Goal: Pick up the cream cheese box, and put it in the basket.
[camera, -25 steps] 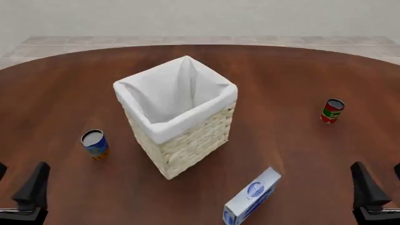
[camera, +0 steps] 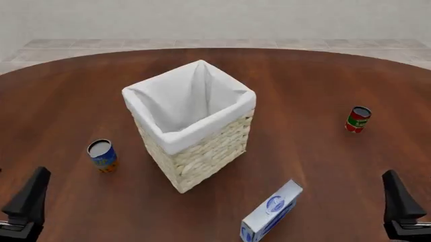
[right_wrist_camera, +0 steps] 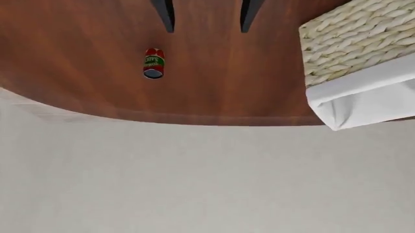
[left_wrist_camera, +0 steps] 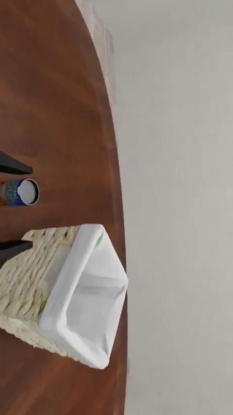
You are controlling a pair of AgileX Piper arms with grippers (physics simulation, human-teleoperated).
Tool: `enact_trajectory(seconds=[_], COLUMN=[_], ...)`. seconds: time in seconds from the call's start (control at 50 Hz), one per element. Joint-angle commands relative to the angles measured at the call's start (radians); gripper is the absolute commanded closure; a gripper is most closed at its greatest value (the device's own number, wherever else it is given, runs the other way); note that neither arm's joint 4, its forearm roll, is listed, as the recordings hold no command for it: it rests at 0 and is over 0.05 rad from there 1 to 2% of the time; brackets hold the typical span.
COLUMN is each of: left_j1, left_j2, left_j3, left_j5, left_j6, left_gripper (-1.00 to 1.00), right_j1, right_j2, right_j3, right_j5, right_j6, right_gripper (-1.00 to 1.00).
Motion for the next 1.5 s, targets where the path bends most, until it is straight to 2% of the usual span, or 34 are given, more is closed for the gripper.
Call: enact_trajectory(seconds=[0.02, 0.08, 0.12, 0.24, 0.26, 0.32, 0.34, 0.36, 0.38, 0.46, 0.5, 0.52, 0.6, 0.62, 0.68, 0.74, 0.76, 0.8, 0.86, 0.92, 0.98, 1.22, 1.28, 1.32, 1.36, 1.5], left_j1=[-0.109, -0.124, -0.146, -0.196, -0.205, -0.306, -0.306, -0.326, -0.326, -0.384, -0.417, -0.446, -0.472, -0.497, -0.563, -0.595, -0.626, -0.65, -0.647, -0.724, -0.733, -0.822, -0.859, -0.881, -0.9, -0.941], left_j2=[-0.001, -0.001, -0.001, -0.001, 0.0, 0.003, 0.003, 0.032, 0.033, 0.083, 0.124, 0.158, 0.199, 0.237, 0.285, 0.324, 0.353, 0.377, 0.388, 0.497, 0.533, 0.726, 0.799, 0.854, 0.893, 0.973], left_j3=[-0.257, -0.363, -0.441, -0.563, -0.568, -0.568, -0.568, -0.573, -0.573, -0.538, -0.524, -0.512, -0.493, -0.488, -0.476, -0.467, -0.458, -0.449, -0.454, -0.459, -0.458, -0.544, -0.562, -0.565, -0.566, -0.584], left_j5=[0.176, 0.29, 0.358, 0.502, 0.517, 0.559, 0.559, 0.56, 0.559, 0.513, 0.485, 0.454, 0.414, 0.398, 0.357, 0.334, 0.303, 0.28, 0.253, 0.191, 0.168, 0.11, 0.091, 0.067, 0.045, 0.013], left_j6=[0.071, 0.021, 0.033, -0.02, -0.024, 0.031, 0.031, -0.02, -0.02, 0.032, 0.006, 0.005, 0.018, -0.01, 0.034, 0.034, 0.073, 0.095, 0.103, 0.108, 0.128, 0.108, 0.083, 0.065, 0.061, 0.063], left_gripper=[-1.0, -1.0, -1.0, -1.0, -1.0, -1.0, -1.0, -1.0, -1.0, -1.0, -1.0, -1.0, -1.0, -1.0, -1.0, -1.0, -1.0, -1.0, -1.0, -1.0, -1.0, -1.0, -1.0, -1.0, -1.0, -1.0], right_j1=[0.005, 0.009, 0.011, 0.01, 0.011, 0.013, 0.014, 0.015, 0.015, 0.014, 0.01, 0.009, 0.013, 0.013, 0.01, 0.009, 0.007, 0.007, 0.008, 0.011, 0.011, 0.004, 0.001, -0.021, -0.02, -0.01], right_j2=[0.0, 0.0, 0.0, 0.0, 0.0, 0.0, 0.0, 0.0, 0.0, 0.0, 0.0, 0.0, 0.0, 0.0, 0.0, 0.0, 0.0, 0.0, 0.0, 0.0, 0.0, 0.0, 0.0, 0.0, 0.0, 0.0], right_j3=[0.0, 0.0, 0.0, 0.0, 0.0, 0.0, 0.0, 0.0, 0.0, 0.0, 0.0, 0.0, 0.0, 0.0, 0.0, 0.0, 0.0, 0.0, 0.0, 0.0, 0.0, 0.0, 0.0, 0.002, 0.002, 0.002], right_j5=[-0.017, -0.013, -0.012, -0.009, -0.008, -0.005, -0.005, -0.004, -0.004, -0.004, -0.006, -0.004, -0.004, -0.005, -0.009, -0.01, -0.013, -0.014, -0.01, -0.011, -0.012, -0.014, -0.017, -0.066, -0.082, -0.086], right_j6=[-0.024, -0.029, -0.03, -0.031, -0.033, -0.036, -0.036, -0.037, -0.037, -0.038, -0.032, -0.032, -0.035, -0.038, -0.036, -0.034, -0.033, -0.033, -0.038, -0.039, -0.034, -0.017, -0.013, 0.016, -0.007, -0.012], right_gripper=[-1.0, -1.0, -1.0, -1.0, -1.0, -1.0, -1.0, -1.0, -1.0, -1.0, -1.0, -1.0, -1.0, -1.0, -1.0, -1.0, -1.0, -1.0, -1.0, -1.0, -1.0, -1.0, -1.0, -1.0, -1.0, -1.0])
